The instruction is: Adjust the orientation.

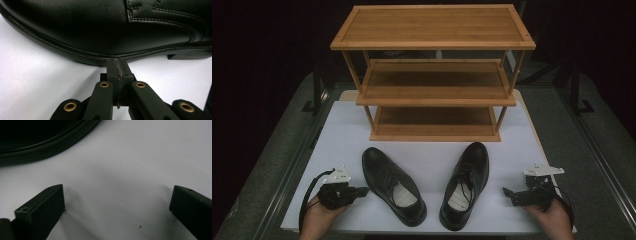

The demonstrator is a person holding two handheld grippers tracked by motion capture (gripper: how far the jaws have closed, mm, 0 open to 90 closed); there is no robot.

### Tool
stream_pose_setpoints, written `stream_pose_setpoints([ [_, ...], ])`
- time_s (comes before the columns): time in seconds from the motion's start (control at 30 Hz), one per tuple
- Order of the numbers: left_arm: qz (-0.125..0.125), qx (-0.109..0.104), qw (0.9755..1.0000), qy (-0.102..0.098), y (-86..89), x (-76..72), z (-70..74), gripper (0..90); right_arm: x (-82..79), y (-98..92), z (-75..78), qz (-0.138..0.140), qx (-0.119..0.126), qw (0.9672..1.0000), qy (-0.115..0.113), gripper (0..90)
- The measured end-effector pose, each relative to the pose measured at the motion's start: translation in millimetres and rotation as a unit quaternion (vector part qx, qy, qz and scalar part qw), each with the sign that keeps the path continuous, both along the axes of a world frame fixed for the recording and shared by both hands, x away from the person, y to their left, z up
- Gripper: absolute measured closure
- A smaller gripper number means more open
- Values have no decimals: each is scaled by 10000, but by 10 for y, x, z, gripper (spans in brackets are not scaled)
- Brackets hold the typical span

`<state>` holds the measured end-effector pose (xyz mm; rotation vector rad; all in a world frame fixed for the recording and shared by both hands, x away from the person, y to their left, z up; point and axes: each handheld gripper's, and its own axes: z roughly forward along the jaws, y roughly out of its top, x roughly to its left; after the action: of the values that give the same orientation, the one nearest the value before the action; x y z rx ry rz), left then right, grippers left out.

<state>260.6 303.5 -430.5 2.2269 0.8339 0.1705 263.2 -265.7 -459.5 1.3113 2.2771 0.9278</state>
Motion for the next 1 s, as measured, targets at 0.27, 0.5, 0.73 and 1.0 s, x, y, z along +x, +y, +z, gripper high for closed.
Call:
stream_pose_setpoints([
  [0.27, -176, 80, 9998, 42, -107, 43, -28, 900, 0, -1, -1, 1, 4, 10000, -2, 0],
  [0.5, -194, 98, 9998, 27, -146, 129, -26, 900, 1, -1, -1, 1, 2, 10000, 1, 0],
  [0.73, -216, 126, 9997, -19, -235, 250, -29, 900, 2, -1, -1, 2, 5, 10000, 4, 0],
  [1.0, -262, 61, 9996, 1, -319, 356, -41, 900, 3, -1, -1, 5, 6, 10000, -3, 0],
])
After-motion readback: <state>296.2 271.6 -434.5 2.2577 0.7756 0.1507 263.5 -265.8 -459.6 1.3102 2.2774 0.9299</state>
